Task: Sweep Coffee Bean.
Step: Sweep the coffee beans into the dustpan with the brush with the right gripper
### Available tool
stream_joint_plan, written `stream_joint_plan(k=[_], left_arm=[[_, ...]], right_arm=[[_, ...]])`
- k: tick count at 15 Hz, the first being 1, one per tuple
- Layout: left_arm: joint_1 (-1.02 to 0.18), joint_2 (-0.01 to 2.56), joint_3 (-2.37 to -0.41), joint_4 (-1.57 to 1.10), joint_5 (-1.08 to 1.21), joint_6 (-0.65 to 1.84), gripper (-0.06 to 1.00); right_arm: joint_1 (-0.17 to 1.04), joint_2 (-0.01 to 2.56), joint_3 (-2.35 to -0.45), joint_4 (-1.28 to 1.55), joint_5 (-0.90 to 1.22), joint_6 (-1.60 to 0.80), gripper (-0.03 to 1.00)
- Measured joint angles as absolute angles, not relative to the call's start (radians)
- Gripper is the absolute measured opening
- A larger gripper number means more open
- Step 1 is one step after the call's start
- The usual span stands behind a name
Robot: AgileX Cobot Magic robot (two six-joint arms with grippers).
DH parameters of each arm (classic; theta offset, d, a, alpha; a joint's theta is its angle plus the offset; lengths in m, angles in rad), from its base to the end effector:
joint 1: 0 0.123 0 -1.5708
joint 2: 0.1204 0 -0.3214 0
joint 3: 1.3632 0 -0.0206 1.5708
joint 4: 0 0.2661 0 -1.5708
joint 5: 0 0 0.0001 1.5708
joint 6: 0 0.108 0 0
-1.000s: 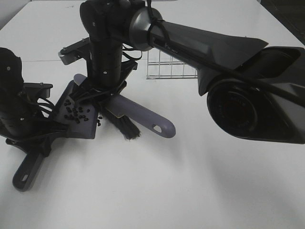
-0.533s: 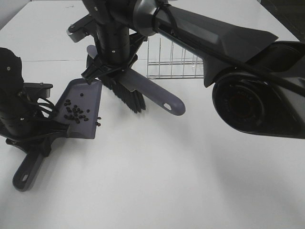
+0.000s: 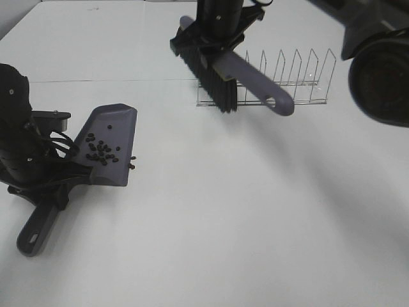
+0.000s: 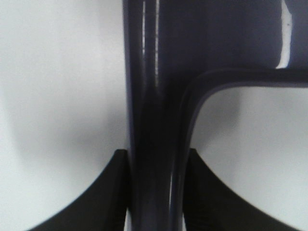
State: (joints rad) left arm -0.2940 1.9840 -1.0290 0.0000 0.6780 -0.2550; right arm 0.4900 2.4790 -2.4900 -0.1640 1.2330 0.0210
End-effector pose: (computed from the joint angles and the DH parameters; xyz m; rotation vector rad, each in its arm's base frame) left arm 0.3386 -0.1025 0.1021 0.0608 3.1169 -0.0106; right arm 0.5227 0.2599 0.2389 -0.6485 2.5988 -0.0666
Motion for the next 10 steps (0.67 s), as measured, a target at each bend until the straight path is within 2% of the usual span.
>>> stream_joint_plan(k=[4, 5, 6, 8, 10], left_arm=[[-0.294, 1.984, -1.029, 0.0, 0.677, -0.255, 0.26], [-0.294, 1.984, -1.029, 0.0, 0.677, -0.255, 0.26], [-0.294, 1.984, -1.029, 0.0, 0.677, -0.255, 0.26], [-0.294, 1.984, -1.029, 0.0, 0.678, -0.255, 0.26], [-0.294, 1.984, -1.029, 0.0, 0.678, -0.255, 0.26]], right_arm=[[0.35, 2.329, -2.461, -0.161, 1.233, 0.021, 0.27], [0.272, 2.248, -2.379, -0.163, 1.233, 0.013, 0.27], [0.272, 2.248, -2.379, -0.163, 1.233, 0.013, 0.27], [0.163, 2.152, -2.208, -0.164, 1.234, 0.009, 0.27], [0.129, 2.124, -2.135, -0.156, 1.234, 0.008, 0.27]])
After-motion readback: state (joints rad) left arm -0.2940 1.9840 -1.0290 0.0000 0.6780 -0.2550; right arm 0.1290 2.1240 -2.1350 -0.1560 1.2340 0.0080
